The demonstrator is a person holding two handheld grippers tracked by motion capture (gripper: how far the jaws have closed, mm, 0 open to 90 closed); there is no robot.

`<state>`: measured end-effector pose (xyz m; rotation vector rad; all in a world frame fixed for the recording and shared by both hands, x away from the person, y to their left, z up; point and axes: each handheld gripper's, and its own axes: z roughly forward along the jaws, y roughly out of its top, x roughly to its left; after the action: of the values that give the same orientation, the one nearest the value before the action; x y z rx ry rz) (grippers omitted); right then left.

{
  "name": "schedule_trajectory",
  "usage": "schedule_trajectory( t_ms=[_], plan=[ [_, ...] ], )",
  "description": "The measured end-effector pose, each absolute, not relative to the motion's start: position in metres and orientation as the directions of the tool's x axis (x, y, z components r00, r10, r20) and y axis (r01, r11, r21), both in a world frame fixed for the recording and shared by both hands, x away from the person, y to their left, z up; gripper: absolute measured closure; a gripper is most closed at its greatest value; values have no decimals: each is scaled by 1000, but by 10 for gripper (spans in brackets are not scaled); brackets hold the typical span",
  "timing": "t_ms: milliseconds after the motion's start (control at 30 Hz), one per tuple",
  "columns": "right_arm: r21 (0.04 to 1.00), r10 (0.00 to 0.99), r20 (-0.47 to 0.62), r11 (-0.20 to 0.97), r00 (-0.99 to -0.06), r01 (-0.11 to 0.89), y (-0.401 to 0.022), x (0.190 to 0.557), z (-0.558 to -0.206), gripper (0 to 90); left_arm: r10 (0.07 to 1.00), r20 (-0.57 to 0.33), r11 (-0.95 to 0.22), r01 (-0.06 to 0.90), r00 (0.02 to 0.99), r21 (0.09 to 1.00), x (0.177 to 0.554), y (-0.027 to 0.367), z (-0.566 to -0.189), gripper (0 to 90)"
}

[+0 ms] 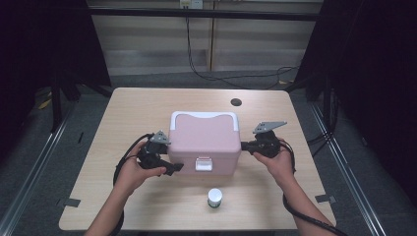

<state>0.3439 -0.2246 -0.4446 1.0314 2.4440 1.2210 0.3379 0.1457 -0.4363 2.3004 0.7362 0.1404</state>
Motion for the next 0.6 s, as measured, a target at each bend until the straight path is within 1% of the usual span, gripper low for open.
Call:
schedule_trajectory(
  t_ms=[267, 367, 600],
  plan=[
    [768, 665, 101, 421, -740, 483, -218, 349, -444, 900, 554, -113, -582, 480, 825, 656, 334, 152, -436, 197],
    [772, 665, 129, 399, -736, 495, -217, 350, -446, 900, 567, -110, -578, 489, 816, 653, 334, 154, -436, 197],
    [771, 643, 141, 406, -753, 491, -214, 349, -447, 900, 574, -120, -564, 497, 810, 660, 336, 158, -440, 182]
  ],
)
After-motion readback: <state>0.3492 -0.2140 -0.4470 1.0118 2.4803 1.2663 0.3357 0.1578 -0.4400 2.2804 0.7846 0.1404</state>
